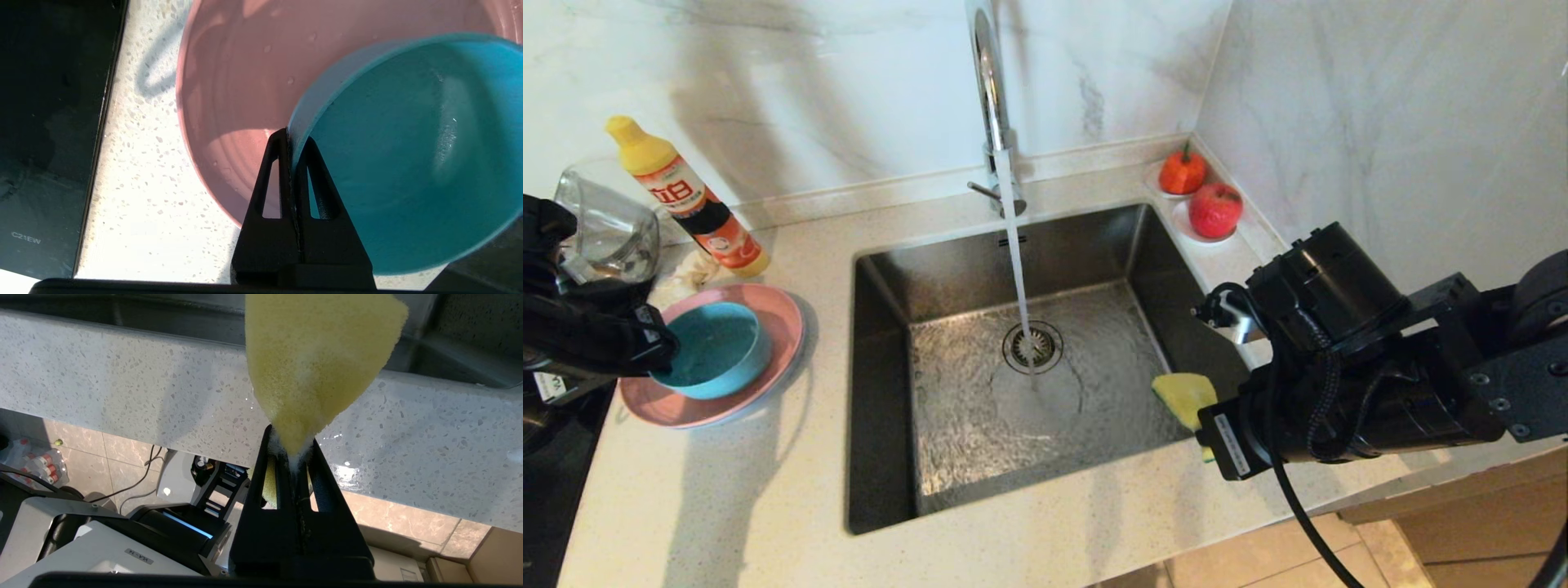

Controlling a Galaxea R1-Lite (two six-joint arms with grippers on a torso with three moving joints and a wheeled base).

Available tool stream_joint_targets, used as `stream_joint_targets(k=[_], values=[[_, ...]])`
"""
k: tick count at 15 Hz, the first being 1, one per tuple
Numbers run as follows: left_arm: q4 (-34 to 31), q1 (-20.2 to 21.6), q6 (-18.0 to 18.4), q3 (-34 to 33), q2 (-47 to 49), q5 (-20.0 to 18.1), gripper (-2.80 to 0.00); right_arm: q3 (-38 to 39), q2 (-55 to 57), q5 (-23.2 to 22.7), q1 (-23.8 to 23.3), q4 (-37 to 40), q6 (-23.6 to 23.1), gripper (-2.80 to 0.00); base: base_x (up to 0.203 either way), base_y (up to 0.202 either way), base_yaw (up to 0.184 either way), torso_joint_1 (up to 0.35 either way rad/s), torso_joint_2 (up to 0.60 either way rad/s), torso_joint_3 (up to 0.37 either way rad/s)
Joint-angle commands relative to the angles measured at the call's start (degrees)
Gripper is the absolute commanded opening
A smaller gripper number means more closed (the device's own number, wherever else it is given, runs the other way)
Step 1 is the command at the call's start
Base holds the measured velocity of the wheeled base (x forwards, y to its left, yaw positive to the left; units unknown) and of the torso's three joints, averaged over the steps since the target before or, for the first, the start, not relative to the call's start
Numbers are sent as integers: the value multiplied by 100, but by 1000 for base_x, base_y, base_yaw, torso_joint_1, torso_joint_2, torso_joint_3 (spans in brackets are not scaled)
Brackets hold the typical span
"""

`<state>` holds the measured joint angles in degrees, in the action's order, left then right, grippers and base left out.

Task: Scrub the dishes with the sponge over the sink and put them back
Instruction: Pick up a bowl and the sponge

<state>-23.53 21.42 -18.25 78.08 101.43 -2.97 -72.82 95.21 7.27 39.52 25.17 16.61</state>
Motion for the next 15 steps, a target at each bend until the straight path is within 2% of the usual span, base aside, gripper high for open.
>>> stream_joint_targets(k=[1, 6, 11, 12, 15], values=[[-27, 3, -12, 16, -50, -7, -280, 11, -9, 3, 3, 15, 9, -280, 0, 0, 0, 0, 0, 0], [-174, 3, -30, 263, -543, -1, -280, 40, -90, 21, 3, 15, 9, -280, 0, 0, 0, 0, 0, 0], [-1002, -48, -38, 1227, -1222, -150, -280, 91, -186, 22, 3, 13, 7, -280, 0, 0, 0, 0, 0, 0], [-1145, -228, -52, 1318, -1320, -213, -280, 111, -187, 21, 3, 6, 9, -280, 0, 0, 0, 0, 0, 0], [-1495, -1191, -370, 1578, -1396, -203, -280, 161, -255, 21, 3, -100, 6, -280, 0, 0, 0, 0, 0, 0]])
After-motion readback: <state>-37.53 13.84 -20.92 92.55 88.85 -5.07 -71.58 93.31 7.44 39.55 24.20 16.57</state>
